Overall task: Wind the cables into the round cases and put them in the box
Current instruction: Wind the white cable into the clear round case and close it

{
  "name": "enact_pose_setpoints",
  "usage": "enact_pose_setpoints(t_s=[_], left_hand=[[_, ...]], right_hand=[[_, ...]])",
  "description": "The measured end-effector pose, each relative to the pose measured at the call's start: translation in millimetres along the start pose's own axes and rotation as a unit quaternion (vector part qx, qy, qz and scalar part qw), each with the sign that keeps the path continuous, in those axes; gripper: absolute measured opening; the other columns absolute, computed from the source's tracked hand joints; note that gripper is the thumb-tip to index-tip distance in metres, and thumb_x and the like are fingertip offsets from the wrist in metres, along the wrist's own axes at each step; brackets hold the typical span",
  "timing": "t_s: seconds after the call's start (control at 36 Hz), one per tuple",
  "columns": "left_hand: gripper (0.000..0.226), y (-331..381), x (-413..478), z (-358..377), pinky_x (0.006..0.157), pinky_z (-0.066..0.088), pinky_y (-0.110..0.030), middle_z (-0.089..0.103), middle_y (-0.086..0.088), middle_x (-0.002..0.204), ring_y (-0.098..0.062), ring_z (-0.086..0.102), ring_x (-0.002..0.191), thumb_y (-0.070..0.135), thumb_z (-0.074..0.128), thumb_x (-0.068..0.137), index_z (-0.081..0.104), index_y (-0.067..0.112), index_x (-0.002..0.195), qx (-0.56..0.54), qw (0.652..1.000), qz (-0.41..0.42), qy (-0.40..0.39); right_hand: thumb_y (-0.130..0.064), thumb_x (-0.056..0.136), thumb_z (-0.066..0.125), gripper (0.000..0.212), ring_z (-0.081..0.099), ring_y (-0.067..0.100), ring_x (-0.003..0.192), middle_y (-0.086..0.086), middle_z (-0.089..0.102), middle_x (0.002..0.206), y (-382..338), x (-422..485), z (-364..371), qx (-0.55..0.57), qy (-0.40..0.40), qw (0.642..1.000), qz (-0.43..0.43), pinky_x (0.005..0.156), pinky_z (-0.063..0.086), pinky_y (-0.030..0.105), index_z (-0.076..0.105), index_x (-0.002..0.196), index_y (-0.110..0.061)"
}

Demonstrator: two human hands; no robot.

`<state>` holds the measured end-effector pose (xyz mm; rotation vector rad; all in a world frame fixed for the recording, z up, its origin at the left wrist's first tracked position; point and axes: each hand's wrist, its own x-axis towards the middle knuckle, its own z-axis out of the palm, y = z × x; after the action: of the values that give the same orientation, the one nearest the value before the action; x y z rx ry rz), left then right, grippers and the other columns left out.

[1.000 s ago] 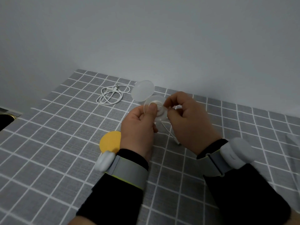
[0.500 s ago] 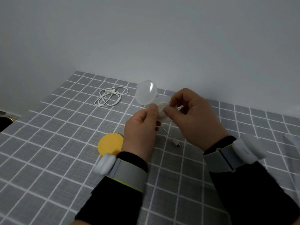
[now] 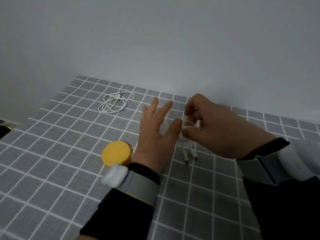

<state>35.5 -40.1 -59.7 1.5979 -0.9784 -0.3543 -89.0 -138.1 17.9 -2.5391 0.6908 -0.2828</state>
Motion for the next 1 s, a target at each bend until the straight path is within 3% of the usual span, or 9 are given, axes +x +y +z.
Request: enact_pose_setpoints(t_s=[0.06,0.14,0.31,0.42,0.56,0.64,0.75,1.0], left_hand=[[0.025,2.3,0.3,-0.2,0.122,0.021,-0.039,0.037,0.009,0.155,-0.012,0.018,0.151,0.048,0.056,0.084,0.054,0.056,0.108,-0.014,1.0,-0.009,-0.023],[0.008,2.3,0.9,-1.1,0.112,0.037,-0.043,0.055,0.013,0.13,-0.012,0.045,0.134,0.052,0.058,0.081,0.062,0.054,0.087,-0.01,1.0,0.006,-0.015],[0.012,4.0,2.2,-3.1,0.09,0.05,-0.04,0.065,0.013,0.098,-0.013,0.062,0.103,0.051,0.058,0.075,0.066,0.045,0.068,-0.023,0.999,-0.025,0.012],[0.013,6.2,3.0,-3.7,0.087,0.051,-0.04,0.067,0.004,0.093,-0.014,0.064,0.095,0.037,0.06,0.078,0.069,0.037,0.069,-0.03,0.999,-0.035,0.011],[0.025,2.1,0.9,-4.8,0.086,0.052,-0.042,0.069,0.001,0.093,-0.015,0.065,0.093,0.059,0.057,0.074,0.07,0.038,0.075,-0.052,0.998,-0.03,-0.029],[0.034,-1.2,-0.6,-3.7,0.087,0.054,-0.046,0.073,-0.003,0.095,-0.019,0.069,0.093,0.06,0.058,0.074,0.072,0.032,0.089,-0.085,0.994,-0.042,-0.052],[0.041,0.8,-2.5,-2.6,0.088,0.057,-0.038,0.075,0.0,0.098,-0.014,0.071,0.094,0.055,0.067,0.074,0.072,0.024,0.101,-0.089,0.99,-0.058,-0.089],[0.013,6.1,-4.1,-4.5,0.073,0.059,-0.035,0.077,-0.004,0.088,-0.024,0.072,0.084,0.032,0.078,0.082,0.076,0.025,0.093,-0.126,0.985,-0.074,-0.087]], right_hand=[[-0.033,0.088,0.068,0.029,0.056,-0.004,0.071,-0.01,0.063,0.087,-3.4,-1.3,-0.2,-0.012,0.002,1.0,-0.016,0.059,0.041,0.012,0.042,0.101,-0.033],[-0.033,0.089,0.067,0.028,0.056,-0.005,0.07,-0.009,0.064,0.087,-4.8,-1.9,-1.3,-0.023,0.006,0.999,-0.024,0.059,0.042,0.012,0.041,0.102,-0.032],[-0.04,0.085,0.071,0.033,0.062,0.003,0.072,-0.01,0.066,0.086,-7.0,-0.4,1.9,0.008,-0.005,1.0,-0.001,0.064,0.048,0.025,0.042,0.103,-0.036],[-0.039,0.084,0.072,0.035,0.062,0.003,0.063,-0.006,0.07,0.077,-7.1,-1.1,0.2,0.027,-0.003,1.0,0.006,0.058,0.045,0.02,0.042,0.102,-0.037],[-0.036,0.082,0.075,0.035,0.058,0.0,0.059,-0.006,0.071,0.074,-2.6,-1.1,-2.5,0.049,0.026,0.998,0.016,0.056,0.041,0.014,0.045,0.1,-0.033],[-0.035,0.081,0.076,0.035,0.061,0.001,0.059,-0.005,0.073,0.075,2.5,-2.0,-4.8,0.081,0.037,0.996,0.027,0.057,0.044,0.013,0.047,0.1,-0.032],[-0.035,0.08,0.077,0.036,0.066,0.003,0.064,-0.008,0.074,0.076,9.5,-2.2,-9.3,0.103,0.04,0.993,0.045,0.058,0.045,0.012,0.05,0.103,-0.031],[-0.033,0.08,0.077,0.027,0.066,0.0,0.067,-0.009,0.074,0.078,11.3,-1.3,-12.1,0.108,0.045,0.992,0.043,0.059,0.044,0.008,0.058,0.099,-0.03]])
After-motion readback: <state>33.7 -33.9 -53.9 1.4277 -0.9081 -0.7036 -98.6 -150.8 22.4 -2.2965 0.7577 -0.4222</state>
